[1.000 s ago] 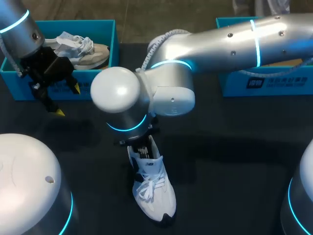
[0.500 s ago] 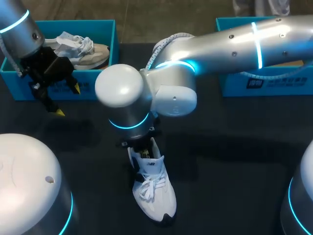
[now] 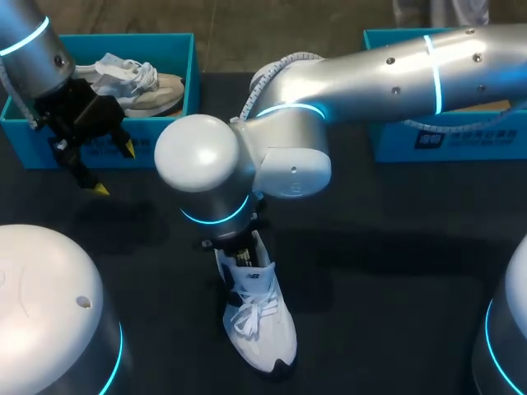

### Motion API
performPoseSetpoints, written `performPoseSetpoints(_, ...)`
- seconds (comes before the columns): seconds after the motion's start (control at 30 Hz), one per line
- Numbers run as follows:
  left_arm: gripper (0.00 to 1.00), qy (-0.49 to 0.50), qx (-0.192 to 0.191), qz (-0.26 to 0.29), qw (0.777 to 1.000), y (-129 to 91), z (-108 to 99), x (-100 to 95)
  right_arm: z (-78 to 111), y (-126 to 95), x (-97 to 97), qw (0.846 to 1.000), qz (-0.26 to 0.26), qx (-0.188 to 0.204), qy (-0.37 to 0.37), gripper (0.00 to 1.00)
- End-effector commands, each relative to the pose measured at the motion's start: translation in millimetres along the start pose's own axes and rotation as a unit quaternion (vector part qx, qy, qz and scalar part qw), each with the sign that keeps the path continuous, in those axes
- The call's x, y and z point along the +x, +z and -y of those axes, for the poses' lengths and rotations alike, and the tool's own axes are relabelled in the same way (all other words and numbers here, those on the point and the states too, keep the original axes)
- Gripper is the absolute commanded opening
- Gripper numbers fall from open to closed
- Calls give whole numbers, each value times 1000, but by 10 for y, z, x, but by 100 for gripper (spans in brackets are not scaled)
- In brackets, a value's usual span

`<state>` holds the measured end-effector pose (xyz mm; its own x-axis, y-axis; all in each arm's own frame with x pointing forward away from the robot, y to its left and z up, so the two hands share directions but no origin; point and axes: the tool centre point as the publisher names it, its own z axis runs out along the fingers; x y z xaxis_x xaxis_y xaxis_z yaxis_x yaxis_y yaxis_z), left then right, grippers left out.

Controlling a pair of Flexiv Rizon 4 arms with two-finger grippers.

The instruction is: Take the shoe out of the shoebox, open the shoe tongue, remove and reinsert the insole, then place the shoe into the shoebox

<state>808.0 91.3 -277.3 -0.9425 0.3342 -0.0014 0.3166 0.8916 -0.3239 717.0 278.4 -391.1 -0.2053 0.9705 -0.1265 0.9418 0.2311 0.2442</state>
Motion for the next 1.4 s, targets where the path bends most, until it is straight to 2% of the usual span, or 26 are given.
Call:
performPoseSetpoints(0.03, 100, 0, -1, 0, 1000, -3, 0, 3, -33, 112, 6, 1000, -18, 11, -4, 0)
performPoseSetpoints(0.2, 100, 0, -1, 0, 1000, -3, 0, 3, -35, 296, 23, 999, -39, 36, -4, 0)
performPoseSetpoints(0.3, 100, 0, -1, 0, 1000, -3, 0, 3, -23, 326, 19, 998, -45, 42, 0, 0)
performPoseSetpoints(0.47, 100, 0, -1, 0, 1000, -3, 0, 3, -6, 145, -26, 999, -35, 32, 5, 0)
performPoseSetpoints(0.63, 100, 0, -1, 0, 1000, -3, 0, 3, -3, -144, -65, 1000, -23, 19, 3, 0)
performPoseSetpoints(0.87, 100, 0, -1, 0, 1000, -3, 0, 3, 6, -368, -138, 999, -15, 32, -7, 0)
performPoseSetpoints(1.13, 100, 0, -1, 0, 1000, -3, 0, 3, 56, -373, -178, 996, -37, 81, -22, 0)
performPoseSetpoints(1.27, 100, 0, -1, 0, 1000, -3, 0, 3, 96, -394, -158, 995, -32, 94, -23, 0)
performPoseSetpoints(1.4, 100, 0, -1, 0, 1000, -3, 0, 3, 157, -410, -164, 994, -29, 106, -24, 5)
